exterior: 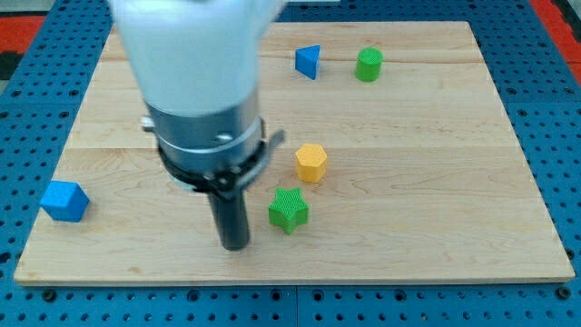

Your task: Push the green star towards right and slightly up

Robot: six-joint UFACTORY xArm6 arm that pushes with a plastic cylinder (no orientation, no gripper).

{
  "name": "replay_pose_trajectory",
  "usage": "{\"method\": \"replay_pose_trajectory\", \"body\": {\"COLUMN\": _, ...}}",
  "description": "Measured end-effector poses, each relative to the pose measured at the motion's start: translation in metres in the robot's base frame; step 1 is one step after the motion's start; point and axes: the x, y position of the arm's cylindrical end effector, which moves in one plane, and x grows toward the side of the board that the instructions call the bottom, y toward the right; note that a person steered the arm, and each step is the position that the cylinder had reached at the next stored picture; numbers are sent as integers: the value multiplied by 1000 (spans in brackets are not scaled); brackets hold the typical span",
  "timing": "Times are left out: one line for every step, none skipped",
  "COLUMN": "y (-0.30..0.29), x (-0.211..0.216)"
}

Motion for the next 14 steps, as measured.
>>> {"method": "replay_pose_trajectory", "body": {"y": 17, "x": -25}}
{"method": "replay_pose_trajectory", "body": {"y": 55, "x": -28}}
{"method": "replay_pose_trajectory", "body": {"y": 90, "x": -28}}
{"method": "replay_pose_trajectory", "body": {"y": 134, "x": -27}}
{"method": "replay_pose_trajectory", "body": {"y": 135, "x": -7}}
{"method": "replay_pose_trajectory", "body": {"y": 135, "x": 6}}
{"method": "replay_pose_trajectory", "body": {"y": 155, "x": 9}}
{"method": "replay_pose_trajectory", "body": {"y": 161, "x": 6}}
{"method": "replay_pose_trajectory", "body": {"y": 164, "x": -4}}
{"method": "replay_pose_trajectory", "body": {"y": 199, "x": -12}}
{"method": "replay_pose_trajectory", "body": {"y": 225, "x": -12}}
{"method": "replay_pose_trajectory", "body": {"y": 230, "x": -16}}
{"method": "replay_pose_trajectory", "body": {"y": 225, "x": -23}}
{"method": "replay_pose_trajectory", "body": {"y": 221, "x": -35}}
